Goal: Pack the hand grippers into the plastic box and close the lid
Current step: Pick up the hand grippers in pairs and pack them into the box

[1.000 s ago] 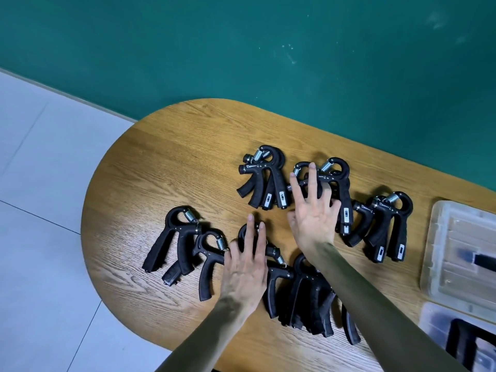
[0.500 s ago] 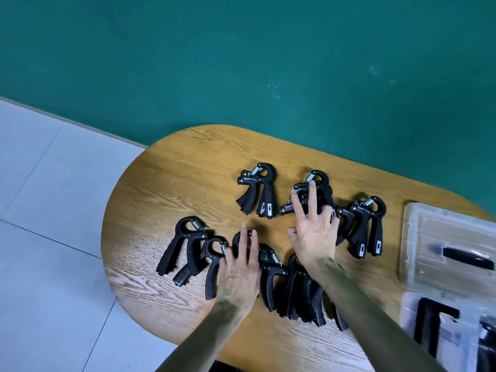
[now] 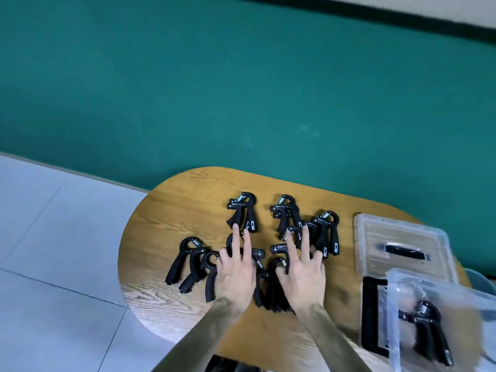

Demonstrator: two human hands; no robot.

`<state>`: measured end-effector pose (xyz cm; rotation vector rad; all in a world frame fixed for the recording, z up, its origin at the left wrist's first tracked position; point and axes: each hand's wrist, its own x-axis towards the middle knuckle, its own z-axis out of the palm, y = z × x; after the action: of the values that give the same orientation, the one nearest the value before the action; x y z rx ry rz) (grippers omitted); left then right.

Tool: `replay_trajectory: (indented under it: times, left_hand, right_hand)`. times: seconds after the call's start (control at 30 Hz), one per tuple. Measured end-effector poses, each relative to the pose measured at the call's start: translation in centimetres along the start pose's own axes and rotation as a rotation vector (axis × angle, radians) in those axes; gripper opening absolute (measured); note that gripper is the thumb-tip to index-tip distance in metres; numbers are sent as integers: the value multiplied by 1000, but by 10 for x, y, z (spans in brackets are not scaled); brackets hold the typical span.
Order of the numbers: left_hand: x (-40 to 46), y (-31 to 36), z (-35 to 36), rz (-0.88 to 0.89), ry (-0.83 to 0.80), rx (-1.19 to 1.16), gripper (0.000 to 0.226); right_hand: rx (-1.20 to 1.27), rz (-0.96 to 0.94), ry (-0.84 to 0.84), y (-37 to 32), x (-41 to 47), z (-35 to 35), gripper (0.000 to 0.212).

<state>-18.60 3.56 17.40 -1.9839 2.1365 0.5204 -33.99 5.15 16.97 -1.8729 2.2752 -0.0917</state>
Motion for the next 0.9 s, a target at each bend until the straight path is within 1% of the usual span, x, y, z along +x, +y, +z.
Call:
replay_trajectory:
  times: [0.1,0.27,0.5,0.67,0.77,0.83,0.9]
  left_hand:
    - [-22,11,-9,3,24,-10,82]
    - [-56,42,-20,57,58,-37,81]
    - [-68,95,-21,100,122,-63,78]
    - [-78,150,-14,102,153,-77,82]
    - [-84,191,-6,106,181,-85,78]
    - [-88,225,2,109,168,-87,77]
    - [-93,259,10,114,163,-85,80]
  right_hand:
    - [13,12,28,7,-23,-21,94]
    - [36,37,75,28,-51,-50,94]
    - [55,57,104,75,-72,-71,96]
    - [104,107,140,125,-79,-81,99]
    - [121,128,141,163,-86,-86,98]
    - [133,148,152,196,-91,-89,95]
    - [134,166,168,232,-95,-92,93]
